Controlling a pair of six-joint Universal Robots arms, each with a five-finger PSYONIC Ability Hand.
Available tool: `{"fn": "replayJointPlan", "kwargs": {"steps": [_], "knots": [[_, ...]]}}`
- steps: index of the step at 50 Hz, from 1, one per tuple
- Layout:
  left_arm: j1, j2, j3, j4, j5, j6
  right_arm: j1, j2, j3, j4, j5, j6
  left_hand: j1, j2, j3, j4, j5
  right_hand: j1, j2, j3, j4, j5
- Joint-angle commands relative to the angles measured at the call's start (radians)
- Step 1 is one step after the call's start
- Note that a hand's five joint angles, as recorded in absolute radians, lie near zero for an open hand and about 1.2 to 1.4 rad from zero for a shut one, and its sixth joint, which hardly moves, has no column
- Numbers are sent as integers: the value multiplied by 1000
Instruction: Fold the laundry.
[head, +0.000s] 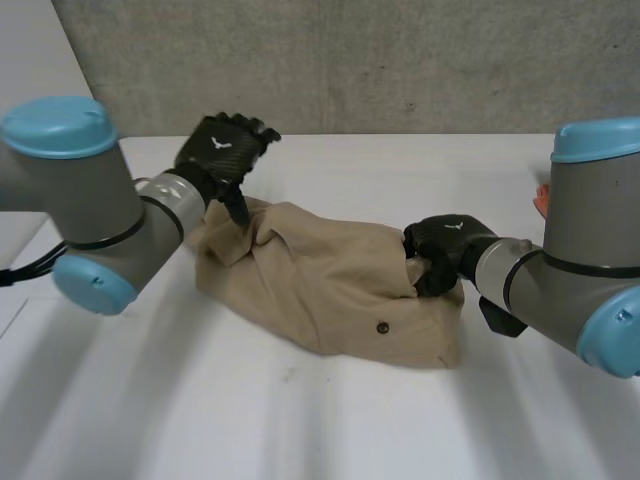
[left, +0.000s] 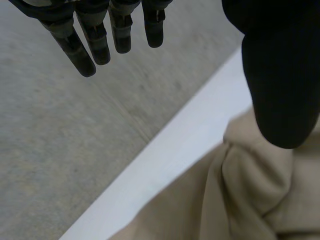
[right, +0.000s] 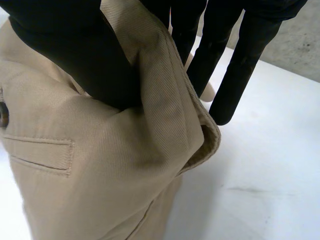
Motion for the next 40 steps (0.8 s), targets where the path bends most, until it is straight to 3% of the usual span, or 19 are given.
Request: {"fn": "replayJointPlan", "kwargs": {"steps": [1, 4, 7, 8, 9, 15, 20, 25, 33, 37, 40], "knots": [[6, -273, 259, -156, 20, 216, 14, -5, 54, -15, 4, -7, 46, 38, 34, 42, 20, 309, 214, 211, 208, 206], [3, -314, 316, -212, 11, 243, 11, 6, 59, -20, 12, -7, 240, 232, 228, 236, 214, 309, 214, 211, 208, 206], [-10, -324, 338, -272, 25, 244, 1, 9, 57, -24, 24, -10, 788, 780, 776, 784, 762, 309, 214, 211, 208, 206], [-26, -304, 335, -287, 43, 239, -3, 6, 57, -24, 27, -11, 1138, 1130, 1126, 1134, 1113, 309, 214, 211, 208, 206], [-33, -285, 330, -293, 46, 236, -9, 0, 52, -24, 36, -22, 1200, 1192, 1188, 1196, 1174, 309, 214, 211, 208, 206], [-90, -63, 242, -296, 26, 149, -61, -104, -3, -26, 79, -135, 1200, 1192, 1188, 1196, 1175, 309, 214, 211, 208, 206], [-154, 199, 130, -296, -56, -63, -98, -198, -163, -24, 75, -199, 1200, 1192, 1188, 1196, 1175, 309, 214, 211, 208, 206], [-196, 347, 82, -330, -86, -252, -101, -123, -415, -11, 64, -200, 1200, 1192, 1188, 1196, 1175, 309, 214, 211, 208, 206], [-185, 289, 73, -440, -86, -411, -79, 139, -757, 35, 27, -209, 1200, 1192, 1188, 1196, 1175, 309, 214, 211, 208, 206], [-168, 155, 91, -448, -96, -456, -51, 282, -842, 0, 7, -228, 1200, 1192, 1188, 1196, 1175, 309, 214, 211, 208, 206], [-138, 2, 161, -447, -119, -480, -29, 420, -873, -119, 6, -258, 1200, 1192, 1188, 1196, 1175, 309, 214, 211, 208, 206]]}}
